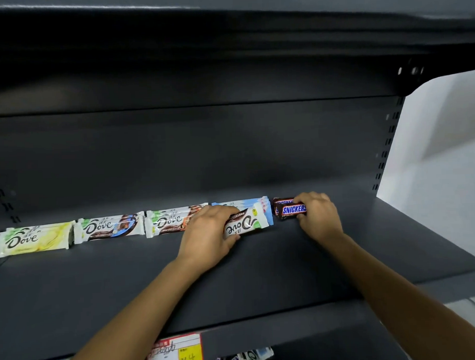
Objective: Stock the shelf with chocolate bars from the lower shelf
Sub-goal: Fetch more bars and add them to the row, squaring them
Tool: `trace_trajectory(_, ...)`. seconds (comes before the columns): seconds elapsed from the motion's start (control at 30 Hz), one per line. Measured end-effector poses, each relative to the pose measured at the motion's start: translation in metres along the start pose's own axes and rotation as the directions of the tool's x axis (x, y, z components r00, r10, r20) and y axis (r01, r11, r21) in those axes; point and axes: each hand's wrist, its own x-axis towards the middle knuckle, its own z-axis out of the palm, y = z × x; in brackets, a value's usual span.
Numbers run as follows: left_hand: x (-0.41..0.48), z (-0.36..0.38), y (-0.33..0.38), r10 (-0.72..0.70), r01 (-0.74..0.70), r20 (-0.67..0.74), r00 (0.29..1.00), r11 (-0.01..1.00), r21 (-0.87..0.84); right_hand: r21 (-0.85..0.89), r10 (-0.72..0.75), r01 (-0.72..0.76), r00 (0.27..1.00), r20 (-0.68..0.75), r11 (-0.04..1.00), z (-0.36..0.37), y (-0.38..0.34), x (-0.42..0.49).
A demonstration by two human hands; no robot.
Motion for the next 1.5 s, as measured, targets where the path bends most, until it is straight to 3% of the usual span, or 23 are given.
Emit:
trace_trajectory(0.23,0.005,0.009,0.004,-0.017,0.017,-0.070,0.997,1.000,-0.005,0.094,0.062,-0.072,0.992,0.106,0.993,0.015,0.002,0.004)
trace_trajectory(0.63,-0.001,0.015,-0.009,-0.015,0.010,-0.223,0.975,1.000,-0.026,0.096,0.067,-0.075,0.994,0.087,0.993,0.017,0.002,0.002)
trace_trajectory(1.0,-0.005,0.011,-0.022,-0.112,0.099,-0.228,0.967,0.993,-0.065,0.071,0.058,-0.063,0.996,0.071,0.995,0.020,0.004,0.001)
trace_trajectory(1.17,-0.006,0.008,-0.019,-0.163,0.127,-0.254,0.953,0.981,-0.150,0.121,0.082,-0.076,0.996,-0.044,0.990,0.016,0.000,0.001)
trace_trajectory(1.3,-0.009,0.002,-0.014,-0.246,0.180,-0.230,0.941,0.945,-0.273,0.206,-0.013,0.036,0.994,-0.110,0.978,0.011,-0.017,-0.003)
trace_trajectory(1.4,-0.008,0.001,-0.013,-0.332,0.240,-0.235,0.913,0.906,-0.349,0.244,-0.170,0.192,0.979,-0.110,0.951,0.004,-0.043,-0.008)
trace_trajectory(1.5,-0.003,-0.005,-0.010,-0.520,0.358,-0.155,0.840,0.745,-0.563,0.378,-0.315,0.309,0.948,-0.048,0.873,0.000,-0.080,-0.017)
